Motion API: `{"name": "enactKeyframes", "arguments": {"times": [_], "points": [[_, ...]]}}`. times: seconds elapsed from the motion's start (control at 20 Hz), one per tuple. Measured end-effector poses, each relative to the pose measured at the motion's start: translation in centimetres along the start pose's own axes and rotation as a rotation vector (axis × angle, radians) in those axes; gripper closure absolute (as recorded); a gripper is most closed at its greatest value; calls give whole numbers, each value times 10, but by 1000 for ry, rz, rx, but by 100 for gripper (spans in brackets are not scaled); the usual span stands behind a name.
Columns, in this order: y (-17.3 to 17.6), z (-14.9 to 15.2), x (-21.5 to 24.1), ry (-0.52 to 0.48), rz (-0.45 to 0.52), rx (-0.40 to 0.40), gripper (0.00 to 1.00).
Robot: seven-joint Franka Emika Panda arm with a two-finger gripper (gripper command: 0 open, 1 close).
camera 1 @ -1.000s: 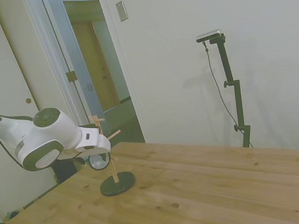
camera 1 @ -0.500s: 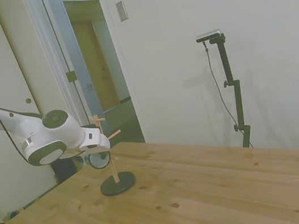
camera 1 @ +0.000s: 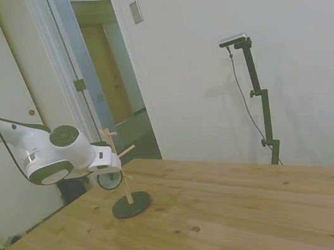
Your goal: Unload the mug
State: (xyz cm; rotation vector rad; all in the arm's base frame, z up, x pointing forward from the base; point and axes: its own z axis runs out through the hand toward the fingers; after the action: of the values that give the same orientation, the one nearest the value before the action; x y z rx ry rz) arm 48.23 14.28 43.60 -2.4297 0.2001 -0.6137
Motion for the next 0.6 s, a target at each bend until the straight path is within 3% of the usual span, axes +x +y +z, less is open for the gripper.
{"name": "enactKeyframes", "arguments": {"times": [0.6], "points": [[6,-18,-22,-3,-8,15,100]]}}
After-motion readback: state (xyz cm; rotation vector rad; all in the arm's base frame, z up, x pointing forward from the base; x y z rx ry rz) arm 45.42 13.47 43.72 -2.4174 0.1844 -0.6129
